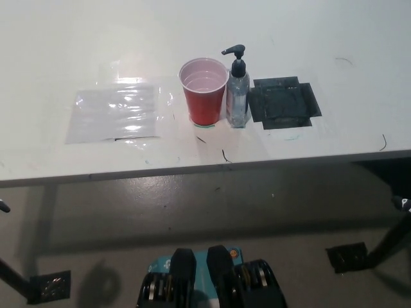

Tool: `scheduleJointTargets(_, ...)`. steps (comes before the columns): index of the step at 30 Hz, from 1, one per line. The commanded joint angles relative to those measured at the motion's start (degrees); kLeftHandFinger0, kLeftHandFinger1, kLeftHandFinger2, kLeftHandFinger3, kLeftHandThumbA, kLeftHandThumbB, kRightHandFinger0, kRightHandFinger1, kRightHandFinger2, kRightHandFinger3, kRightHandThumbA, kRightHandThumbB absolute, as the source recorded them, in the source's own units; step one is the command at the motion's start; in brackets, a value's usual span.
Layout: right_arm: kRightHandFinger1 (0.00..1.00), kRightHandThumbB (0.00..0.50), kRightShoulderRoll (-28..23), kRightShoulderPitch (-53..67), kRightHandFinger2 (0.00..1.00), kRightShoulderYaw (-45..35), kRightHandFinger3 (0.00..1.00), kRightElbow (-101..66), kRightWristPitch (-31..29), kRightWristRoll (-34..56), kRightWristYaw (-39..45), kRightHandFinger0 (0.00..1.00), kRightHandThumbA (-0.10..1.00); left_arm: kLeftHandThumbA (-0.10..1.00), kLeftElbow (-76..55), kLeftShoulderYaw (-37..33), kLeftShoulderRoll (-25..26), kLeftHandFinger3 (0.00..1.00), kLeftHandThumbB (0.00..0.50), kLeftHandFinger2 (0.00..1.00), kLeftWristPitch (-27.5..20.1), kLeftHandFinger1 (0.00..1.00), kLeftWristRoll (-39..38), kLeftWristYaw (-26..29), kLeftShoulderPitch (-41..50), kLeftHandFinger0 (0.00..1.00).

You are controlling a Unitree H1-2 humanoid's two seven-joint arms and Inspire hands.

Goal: The robot uses its right hand to press the hand soap kept in the middle of the table to get liquid hand soap out

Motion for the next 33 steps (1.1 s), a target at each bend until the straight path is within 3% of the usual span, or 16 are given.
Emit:
scheduleJointTargets(1, 1.0, 0.238, 0.54, -1.49, 1.0, -1.48, 1.0, -0.56, -0.55, 4.05, -3.22, 1.0, 1.0, 0.29, -1.14, 0.72, 1.06, 0.92, 0.0, 1.0, 1.05, 1.0, -0.59, 1.64, -0.3, 1.0)
scheduleJointTargets(8, 1.0, 0.202, -0.04, -2.21, 1.0, -0.75, 1.0, 0.02, -2.29, 3.47, -4.52, 1.0, 1.0, 0.25, -1.57, 1.46, -0.33, 0.85, 0.0, 1.0, 1.05, 1.0, -0.87, 1.85, 0.27, 1.0)
scheduleJointTargets(11, 1.0, 0.223, 0.17, -2.58, 1.0, -0.93, 1.0, -0.54, -1.31, 3.62, -5.22, 1.0, 1.0, 0.25, -1.31, 0.82, -0.08, 0.88, 0.0, 1.0, 1.05, 1.0, -1.13, 2.32, -0.07, 1.0)
scheduleJointTargets(13, 1.0, 0.201, 0.05, -2.56, 1.0, -0.71, 1.0, -0.44, -1.64, 3.44, -5.44, 1.0, 1.0, 0.25, -1.36, 0.92, -0.19, 0.88, 0.0, 1.0, 1.05, 1.0, -1.04, 2.15, -0.14, 1.0)
scheduleJointTargets(19, 1.0, 0.215, -0.53, -2.6, 1.0, -0.13, 1.0, -0.15, -1.72, 2.28, -6.3, 1.0, 1.0, 0.25, -0.63, 0.49, -0.13, 0.9, 0.0, 1.0, 1.05, 1.0, -1.38, 3.06, -0.12, 1.0)
scheduleJointTargets(20, 1.0, 0.199, -0.42, -2.57, 1.0, -0.17, 1.0, -0.4, -1.81, 2.4, -6.45, 1.0, 1.0, 0.26, -0.82, 0.62, -0.29, 0.89, 0.0, 1.0, 1.05, 1.0, -1.19, 2.92, -0.15, 1.0)
scheduleJointTargets(23, 1.0, 0.228, -0.62, -2.53, 1.0, -0.03, 1.0, -0.39, -1.54, 2.61, -6.29, 1.0, 1.0, 0.25, -1.06, 0.42, -0.16, 0.88, 0.0, 1.0, 1.05, 1.0, -1.41, 3.04, -0.01, 1.0)
scheduleJointTargets(28, 1.0, 0.19, -0.69, -2.36, 1.0, 0.15, 1.0, -0.48, -1.87, 2.68, -6.54, 1.0, 1.0, 0.25, -0.98, 0.35, -0.02, 0.89, 0.0, 1.0, 1.05, 1.0, -1.61, 2.93, 0.21, 1.0)
scheduleJointTargets(33, 1.0, 0.224, -0.68, -1.73, 1.0, 0.39, 1.0, -0.34, -2.03, 2.33, -6.88, 1.0, 1.0, 0.23, -1.24, 0.82, -0.44, 0.89, 0.0, 1.0, 1.05, 1.0, -1.78, 3.13, 1.17, 1.0)
